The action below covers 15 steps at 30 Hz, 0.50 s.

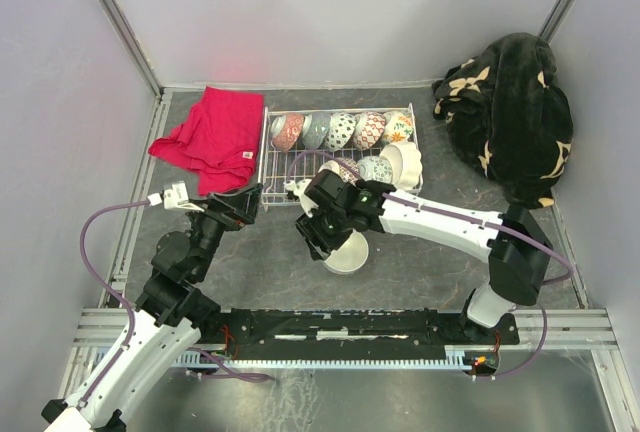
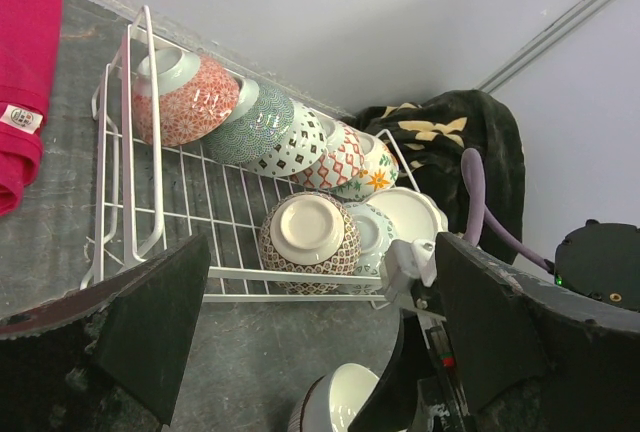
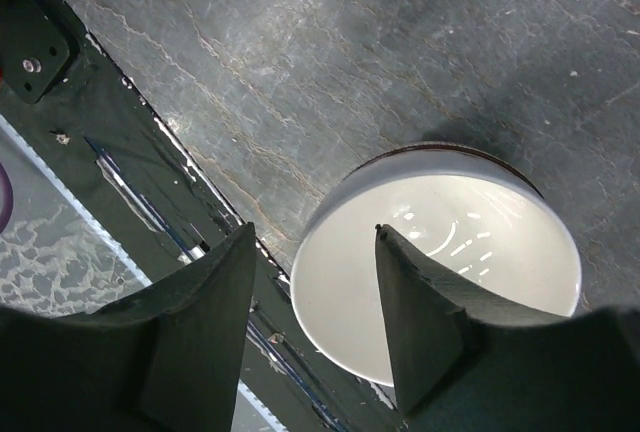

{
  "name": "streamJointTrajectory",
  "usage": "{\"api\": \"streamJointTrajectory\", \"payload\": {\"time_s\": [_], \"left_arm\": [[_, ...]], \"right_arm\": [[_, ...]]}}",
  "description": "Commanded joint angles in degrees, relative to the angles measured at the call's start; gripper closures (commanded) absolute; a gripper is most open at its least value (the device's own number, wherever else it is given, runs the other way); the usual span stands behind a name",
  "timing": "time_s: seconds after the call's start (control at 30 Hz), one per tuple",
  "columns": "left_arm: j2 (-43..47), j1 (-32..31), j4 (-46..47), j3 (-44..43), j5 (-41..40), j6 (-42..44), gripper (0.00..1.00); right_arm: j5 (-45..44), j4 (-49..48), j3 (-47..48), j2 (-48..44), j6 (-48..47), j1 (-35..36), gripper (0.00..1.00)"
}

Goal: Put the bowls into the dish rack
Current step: Pick up the bowl from the center of the board.

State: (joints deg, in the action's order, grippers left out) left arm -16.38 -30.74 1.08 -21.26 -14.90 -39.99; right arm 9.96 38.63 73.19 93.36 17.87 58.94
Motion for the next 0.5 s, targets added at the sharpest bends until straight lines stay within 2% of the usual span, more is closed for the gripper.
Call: {"api": "streamJointTrajectory", "payload": {"time_s": [0.0,0.23,0.4,0.47], "left_arm": [[0.3,-0.2,2.6,-1.4,0.3,2.3,0.01],[0.2,-0.2,2.6,-1.4,0.2,2.3,0.01],[0.0,-0.2,2.6,-1.4,0.3,2.2,0.01],[0.1,-0.2,2.7,-1.4,0.3,2.2,0.01]], "right_arm": [[-1.6,1.5,3.9,1.8,-1.7,1.6,0.43],[-2.7,2.8,5.1,3.7,-2.2,2.9,0.52],[-3.2,3.4,5.7,4.5,-2.5,3.2,0.63],[-3.5,3.7,6.0,4.8,-2.5,3.4,0.73]]}}
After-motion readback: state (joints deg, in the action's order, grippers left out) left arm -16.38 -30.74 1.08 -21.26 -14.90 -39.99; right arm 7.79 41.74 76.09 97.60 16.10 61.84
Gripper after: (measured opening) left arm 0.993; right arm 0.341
